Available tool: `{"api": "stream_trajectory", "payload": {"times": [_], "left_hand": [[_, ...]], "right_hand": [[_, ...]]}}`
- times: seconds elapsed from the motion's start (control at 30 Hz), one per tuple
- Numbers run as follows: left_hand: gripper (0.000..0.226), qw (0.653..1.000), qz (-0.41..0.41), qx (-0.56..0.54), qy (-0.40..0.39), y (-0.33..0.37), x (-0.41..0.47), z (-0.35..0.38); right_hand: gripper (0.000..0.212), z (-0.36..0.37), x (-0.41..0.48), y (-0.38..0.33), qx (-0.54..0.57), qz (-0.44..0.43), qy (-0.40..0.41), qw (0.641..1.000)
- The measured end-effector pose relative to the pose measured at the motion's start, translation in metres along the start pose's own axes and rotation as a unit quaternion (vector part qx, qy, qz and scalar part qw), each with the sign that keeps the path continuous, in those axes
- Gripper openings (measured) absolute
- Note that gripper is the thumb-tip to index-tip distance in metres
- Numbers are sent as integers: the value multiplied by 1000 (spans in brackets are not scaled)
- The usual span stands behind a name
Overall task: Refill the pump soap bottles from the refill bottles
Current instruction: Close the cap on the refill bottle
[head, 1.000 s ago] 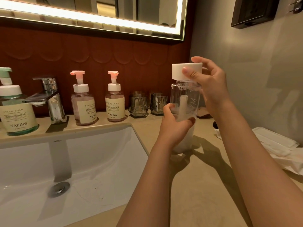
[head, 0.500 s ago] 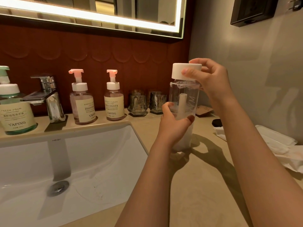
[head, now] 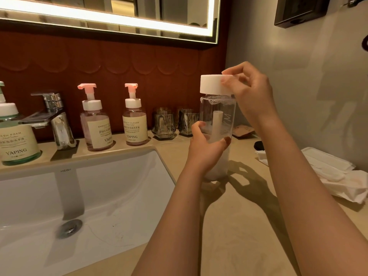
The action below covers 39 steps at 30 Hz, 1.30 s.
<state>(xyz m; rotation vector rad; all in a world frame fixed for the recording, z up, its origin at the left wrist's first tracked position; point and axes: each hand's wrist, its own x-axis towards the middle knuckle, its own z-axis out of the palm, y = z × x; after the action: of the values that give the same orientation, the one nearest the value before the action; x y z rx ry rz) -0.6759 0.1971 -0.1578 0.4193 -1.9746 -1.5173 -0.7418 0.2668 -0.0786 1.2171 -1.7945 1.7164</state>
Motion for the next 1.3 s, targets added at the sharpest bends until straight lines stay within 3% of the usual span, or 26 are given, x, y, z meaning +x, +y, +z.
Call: {"api": "stream_trajectory", "payload": {"times": [0.23, 0.33, 0.4, 0.5, 0.57, 0.73, 0.97, 1.03, 1.1, 1.3], "left_hand": [[69, 1000, 9, 3, 4, 1, -1, 1], [69, 1000, 13, 11, 13, 0, -1, 1], [69, 1000, 15, 15, 17, 0, -2, 1], [69, 1000, 15, 18, 19, -1, -1, 1], [69, 1000, 13, 18, 17, 0, -1, 1], [69, 1000, 9, 13, 18, 0, 0, 2], [70, 999, 14, 20, 27, -2, 0, 2], [70, 999, 12, 16, 32, -2, 0, 1], [70, 999, 8, 12, 36, -2, 1, 1], [70, 999, 9, 13, 31, -1, 1, 2]], "right_hand": [[17, 8, 0, 5, -16, -3, 26, 1000], [6, 10, 1, 1, 68, 21, -15, 997], [14, 9, 2, 1, 129, 41, -44, 990], [11, 6, 1, 2, 143, 40, -60, 987], [2, 7, 1, 3, 135, 45, -41, 989], [23, 13, 1, 6, 73, 37, 23, 996], [18, 9, -1, 1, 87, 20, 32, 996], [11, 9, -1, 3, 100, 27, 38, 994], [21, 9, 0, 5, 118, 52, 38, 991], [25, 9, 0, 6, 202, 100, 14, 974]]}}
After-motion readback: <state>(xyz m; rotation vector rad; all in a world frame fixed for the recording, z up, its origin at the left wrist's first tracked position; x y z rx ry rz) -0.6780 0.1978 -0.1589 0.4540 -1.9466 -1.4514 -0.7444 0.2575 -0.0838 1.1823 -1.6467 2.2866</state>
